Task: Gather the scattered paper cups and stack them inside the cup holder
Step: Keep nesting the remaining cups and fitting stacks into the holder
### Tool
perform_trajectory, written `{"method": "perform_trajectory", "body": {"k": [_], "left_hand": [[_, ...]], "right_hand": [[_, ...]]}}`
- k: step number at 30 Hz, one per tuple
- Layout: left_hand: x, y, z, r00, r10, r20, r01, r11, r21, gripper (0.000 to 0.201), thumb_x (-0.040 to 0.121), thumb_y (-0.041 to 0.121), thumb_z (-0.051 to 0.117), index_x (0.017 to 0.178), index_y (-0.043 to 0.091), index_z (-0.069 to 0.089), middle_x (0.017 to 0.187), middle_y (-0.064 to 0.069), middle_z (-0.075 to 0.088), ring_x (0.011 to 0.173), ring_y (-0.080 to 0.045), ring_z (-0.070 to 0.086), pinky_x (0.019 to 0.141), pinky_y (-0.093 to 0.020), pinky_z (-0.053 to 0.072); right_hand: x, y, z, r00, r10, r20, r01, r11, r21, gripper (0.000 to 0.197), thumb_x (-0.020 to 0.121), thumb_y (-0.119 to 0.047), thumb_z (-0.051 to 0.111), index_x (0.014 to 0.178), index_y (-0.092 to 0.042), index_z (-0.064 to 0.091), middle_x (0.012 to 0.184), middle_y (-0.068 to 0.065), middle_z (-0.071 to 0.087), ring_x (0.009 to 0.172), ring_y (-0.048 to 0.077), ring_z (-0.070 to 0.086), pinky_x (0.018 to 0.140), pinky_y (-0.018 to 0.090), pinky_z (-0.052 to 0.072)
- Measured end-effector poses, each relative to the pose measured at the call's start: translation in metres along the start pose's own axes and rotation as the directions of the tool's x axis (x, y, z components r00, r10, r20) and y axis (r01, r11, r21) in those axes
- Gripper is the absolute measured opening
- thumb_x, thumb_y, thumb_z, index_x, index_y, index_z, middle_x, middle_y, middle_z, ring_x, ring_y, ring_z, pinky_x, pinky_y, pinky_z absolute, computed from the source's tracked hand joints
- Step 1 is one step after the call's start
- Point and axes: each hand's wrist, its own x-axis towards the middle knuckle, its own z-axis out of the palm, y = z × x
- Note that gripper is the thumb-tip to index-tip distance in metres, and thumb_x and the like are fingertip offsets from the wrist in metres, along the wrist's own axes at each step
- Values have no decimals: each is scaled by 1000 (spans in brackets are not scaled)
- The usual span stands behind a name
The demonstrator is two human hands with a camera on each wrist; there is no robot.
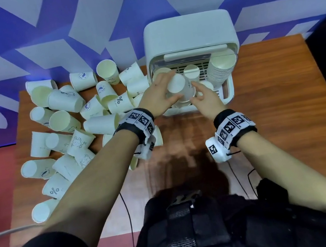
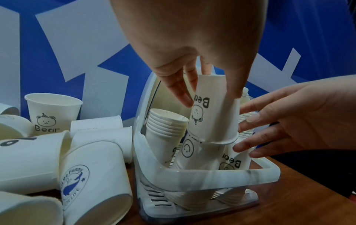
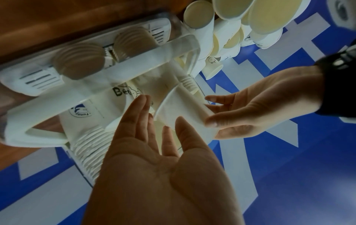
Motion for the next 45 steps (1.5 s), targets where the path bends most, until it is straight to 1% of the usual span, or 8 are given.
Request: {"method": "perform_trajectory", "body": {"k": [3,6,13,25,30,36,41,45], "left_hand": [[5,2,2,1000,-19,5,19,1000,-11,67,85,40,65,143,19,37,140,-3,44,123,-23,47,97,-40,46],[9,6,3,1000,-24,16,24,1000,-12,64,85,40,67,139,18,40,140,-2,46,122,-22,48,99,-37,43],[13,13,3,1000,24,-5,-24,999,25,62,80,46,65,133,22,44,134,2,48,120,-19,48,96,-38,45],[17,40,3,980,141,-143,-144,989,-11,58,79,39,67,130,18,49,129,2,51,119,-16,49,95,-28,41],[22,42,12,985,136,-104,-141,989,-45,58,81,35,67,132,16,47,133,0,50,119,-18,49,98,-30,42],[33,48,22,988,115,-106,-128,983,-134,59,82,31,70,133,14,46,136,1,49,120,-13,49,95,-16,34],[37,51,26,990,98,-104,-115,979,-170,63,81,31,72,134,14,44,137,-1,49,122,-15,49,98,-22,37],[37,49,31,994,95,-59,-102,986,-134,66,82,33,71,137,13,41,138,-1,48,122,-17,49,99,-24,39]], "right_hand": [[5,6,-5,999,36,-5,-36,999,13,50,95,-12,47,144,-19,38,132,6,55,101,19,58,87,29,46],[12,11,-16,996,71,-52,-69,997,38,45,96,-10,45,140,-20,44,138,1,50,113,17,55,97,31,45],[16,23,-38,984,91,-154,-78,993,91,38,93,-4,43,127,-15,57,116,2,60,101,22,60,90,38,50],[8,24,-39,991,45,-128,-32,994,102,42,92,-7,44,131,-19,53,113,-1,57,107,25,60,96,42,48],[9,26,-44,990,44,-137,-28,993,116,42,92,-7,46,132,-19,52,114,0,57,111,24,59,100,44,46],[8,29,-48,986,17,-163,5,991,134,42,92,-7,48,134,-14,50,112,-2,59,109,22,60,98,41,48],[11,34,-50,980,16,-197,11,991,136,44,90,-6,50,133,-17,51,117,3,63,104,18,61,93,39,51],[15,35,-51,972,16,-233,15,991,131,45,91,-5,47,133,-16,53,120,6,62,105,17,60,87,23,49]]}}
